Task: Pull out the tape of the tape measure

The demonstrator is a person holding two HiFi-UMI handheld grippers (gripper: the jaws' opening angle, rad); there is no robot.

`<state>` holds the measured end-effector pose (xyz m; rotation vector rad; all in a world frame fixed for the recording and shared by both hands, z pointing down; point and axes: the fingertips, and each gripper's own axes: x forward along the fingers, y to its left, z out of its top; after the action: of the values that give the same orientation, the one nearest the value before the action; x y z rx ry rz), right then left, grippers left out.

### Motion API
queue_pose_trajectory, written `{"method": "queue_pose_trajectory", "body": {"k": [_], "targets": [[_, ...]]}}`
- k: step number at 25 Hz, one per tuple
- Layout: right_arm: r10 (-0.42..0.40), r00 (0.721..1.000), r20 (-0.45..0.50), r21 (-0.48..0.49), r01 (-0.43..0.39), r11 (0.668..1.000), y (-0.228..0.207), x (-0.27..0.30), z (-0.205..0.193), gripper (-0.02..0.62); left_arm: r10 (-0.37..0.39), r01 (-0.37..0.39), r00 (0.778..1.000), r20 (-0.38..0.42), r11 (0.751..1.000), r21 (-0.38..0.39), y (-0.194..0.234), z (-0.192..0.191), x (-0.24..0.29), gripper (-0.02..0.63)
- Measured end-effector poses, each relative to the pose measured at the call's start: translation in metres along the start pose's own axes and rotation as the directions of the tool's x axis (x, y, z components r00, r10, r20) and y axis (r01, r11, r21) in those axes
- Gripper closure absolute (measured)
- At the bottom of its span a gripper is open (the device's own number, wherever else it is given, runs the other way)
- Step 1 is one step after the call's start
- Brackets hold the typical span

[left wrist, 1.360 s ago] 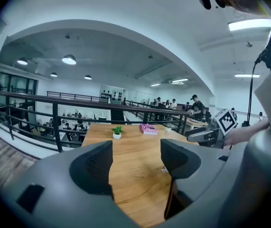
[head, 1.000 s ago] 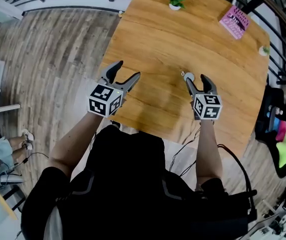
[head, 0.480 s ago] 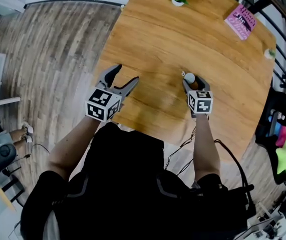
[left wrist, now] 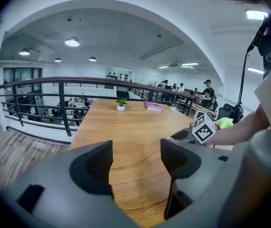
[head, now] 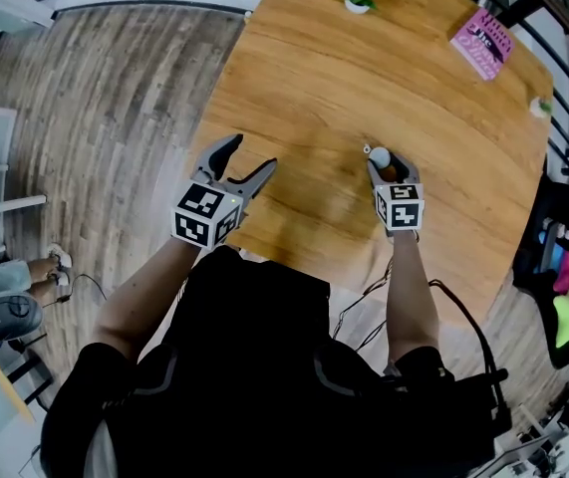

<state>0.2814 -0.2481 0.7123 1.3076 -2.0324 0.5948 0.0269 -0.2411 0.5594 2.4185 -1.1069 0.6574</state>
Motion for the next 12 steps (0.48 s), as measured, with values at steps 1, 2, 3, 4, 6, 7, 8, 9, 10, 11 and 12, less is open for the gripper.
{"method": "queue_pose_trajectory", "body": {"k": [1, 2, 3, 4, 6, 7, 8, 9, 10, 11, 12], "targets": [[-0.004, 1.000, -0.008, 0.003, 0.004, 1.000, -0.001, -0.001, 0.000, 0.380, -0.003, 0.003, 1.000, 0.003, 1.000, 0.010, -0.001, 0.001, -0.001, 0.275], [-0.004, 1.000, -0.010, 0.008, 0.004, 1.000, -0.001, -0.003, 0.002, 0.380, -0.005, 0.004, 1.000, 0.008, 1.000, 0.023, -0.002, 0.004, -0.003, 0.275], [0.001, 1.000, -0.004, 0.019, -0.001, 1.000, 0.000, -0.007, 0.006, 0.380, -0.005, 0.004, 1.000, 0.015, 0.999, 0.036, -0.002, 0.006, -0.004, 0.275], [0.009, 1.000, 0.011, 0.038, -0.010, 0.999, 0.002, -0.013, 0.011, 0.380, -0.007, 0.006, 1.000, 0.021, 0.999, 0.047, -0.002, 0.009, -0.005, 0.275], [0.021, 0.999, 0.041, 0.073, -0.024, 0.997, 0.009, -0.026, 0.023, 0.380, -0.020, 0.018, 0.999, 0.027, 0.998, 0.062, -0.002, 0.014, -0.009, 0.275], [0.025, 0.998, 0.050, 0.080, -0.029, 0.996, 0.014, -0.033, 0.030, 0.380, -0.029, 0.027, 0.999, 0.030, 0.997, 0.067, -0.002, 0.016, -0.012, 0.275], [0.031, 0.998, 0.057, 0.081, -0.036, 0.996, 0.019, -0.041, 0.037, 0.380, -0.039, 0.036, 0.999, 0.035, 0.997, 0.074, -0.003, 0.019, -0.015, 0.275], [0.038, 0.997, 0.065, 0.077, -0.043, 0.996, 0.024, -0.049, 0.046, 0.380, -0.051, 0.047, 0.998, 0.043, 0.995, 0.084, -0.004, 0.023, -0.018, 0.275], [0.044, 0.996, 0.075, 0.068, -0.049, 0.996, 0.030, -0.059, 0.056, 0.380, -0.065, 0.060, 0.996, 0.052, 0.993, 0.100, -0.006, 0.028, -0.021, 0.275], [0.047, 0.995, 0.088, 0.056, -0.052, 0.997, 0.035, -0.068, 0.066, 0.380, -0.082, 0.074, 0.995, 0.063, 0.990, 0.119, -0.007, 0.035, -0.023, 0.275], [0.050, 0.993, 0.104, 0.046, -0.055, 0.997, 0.040, -0.078, 0.078, 0.380, -0.099, 0.088, 0.992, 0.075, 0.986, 0.140, -0.009, 0.041, -0.024, 0.275]]}}
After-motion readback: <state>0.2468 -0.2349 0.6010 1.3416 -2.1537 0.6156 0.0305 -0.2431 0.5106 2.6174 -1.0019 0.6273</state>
